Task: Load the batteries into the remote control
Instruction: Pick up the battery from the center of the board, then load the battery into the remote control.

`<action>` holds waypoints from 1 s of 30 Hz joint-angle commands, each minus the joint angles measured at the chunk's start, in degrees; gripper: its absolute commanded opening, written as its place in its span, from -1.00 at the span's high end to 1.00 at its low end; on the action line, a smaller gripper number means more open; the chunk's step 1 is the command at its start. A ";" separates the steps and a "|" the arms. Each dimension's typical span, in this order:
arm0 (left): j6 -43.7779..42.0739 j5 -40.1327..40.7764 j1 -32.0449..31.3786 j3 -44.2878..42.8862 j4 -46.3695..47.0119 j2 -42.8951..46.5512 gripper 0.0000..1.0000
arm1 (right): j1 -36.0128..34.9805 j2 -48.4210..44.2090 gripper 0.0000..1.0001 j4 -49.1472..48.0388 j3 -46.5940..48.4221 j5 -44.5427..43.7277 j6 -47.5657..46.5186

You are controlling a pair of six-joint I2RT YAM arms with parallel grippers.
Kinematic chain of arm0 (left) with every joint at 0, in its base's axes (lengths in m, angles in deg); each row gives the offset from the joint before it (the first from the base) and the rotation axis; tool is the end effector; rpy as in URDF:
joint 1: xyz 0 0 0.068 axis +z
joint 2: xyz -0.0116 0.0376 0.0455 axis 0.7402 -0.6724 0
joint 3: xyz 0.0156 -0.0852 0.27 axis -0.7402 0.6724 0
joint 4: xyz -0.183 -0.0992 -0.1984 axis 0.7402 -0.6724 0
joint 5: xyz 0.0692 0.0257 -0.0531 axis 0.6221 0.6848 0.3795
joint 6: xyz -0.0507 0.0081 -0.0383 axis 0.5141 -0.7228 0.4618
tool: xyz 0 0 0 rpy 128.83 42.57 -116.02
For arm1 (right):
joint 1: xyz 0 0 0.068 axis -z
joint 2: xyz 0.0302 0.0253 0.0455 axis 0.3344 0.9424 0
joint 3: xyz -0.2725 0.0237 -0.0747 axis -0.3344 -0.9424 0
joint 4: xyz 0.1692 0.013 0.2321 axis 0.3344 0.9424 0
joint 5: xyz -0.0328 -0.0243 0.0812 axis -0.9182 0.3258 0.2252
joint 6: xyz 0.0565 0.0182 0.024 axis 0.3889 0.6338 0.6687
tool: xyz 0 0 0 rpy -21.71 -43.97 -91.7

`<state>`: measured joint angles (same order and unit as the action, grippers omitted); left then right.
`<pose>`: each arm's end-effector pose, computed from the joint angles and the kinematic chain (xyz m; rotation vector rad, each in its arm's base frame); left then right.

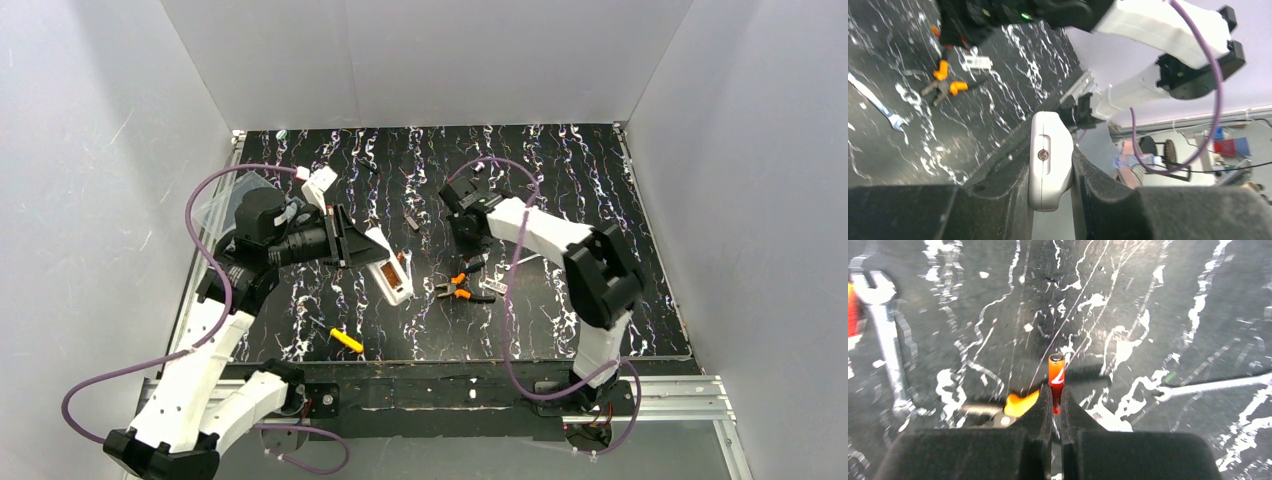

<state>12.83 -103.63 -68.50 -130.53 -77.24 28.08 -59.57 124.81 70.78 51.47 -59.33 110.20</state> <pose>0.1830 -0.1061 0.4660 0.4941 1.4567 -1.3246 0.3316 0.2646 0.1787 -0.3256 2.6689 0.0328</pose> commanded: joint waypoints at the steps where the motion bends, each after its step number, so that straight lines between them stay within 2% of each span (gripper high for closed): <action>1: -1.48 1.44 -0.45 4.78 16.47 3.99 1.00 | -0.29 -14.22 0.97 -2.57 -1.27 -0.56 -3.15; 7: -3.93 5.93 -0.77 11.34 26.60 4.90 1.00 | -0.37 -26.89 0.97 -7.24 -6.49 4.47 -5.68; 8: -3.68 4.17 -0.78 12.97 30.47 4.80 1.00 | -0.38 -28.72 0.97 -8.88 -7.83 5.98 -6.08; 11: -4.06 -0.60 -0.82 18.51 50.08 3.83 1.00 | -0.44 -35.13 0.97 -14.95 -13.00 7.67 -6.00; 14: -1.96 0.76 -0.94 20.96 58.34 2.52 1.00 | -0.40 -42.68 0.97 -23.64 -20.02 9.81 -8.05; 17: 4.73 1.82 -0.96 22.45 70.08 -0.67 1.00 | -0.53 -49.54 0.97 -29.29 -24.72 10.15 -11.82; 21: 17.84 3.56 -1.00 22.80 85.82 -7.49 1.00 | -0.57 -56.92 0.97 -31.46 -27.82 11.01 -18.28; 30: 25.92 7.36 -3.68 20.54 86.09 -7.31 1.00 | -0.57 -65.17 0.97 -29.93 -28.00 12.23 -22.05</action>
<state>32.74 -97.14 -71.61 -107.54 -0.96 18.16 -59.79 61.28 43.37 23.10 -48.05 91.60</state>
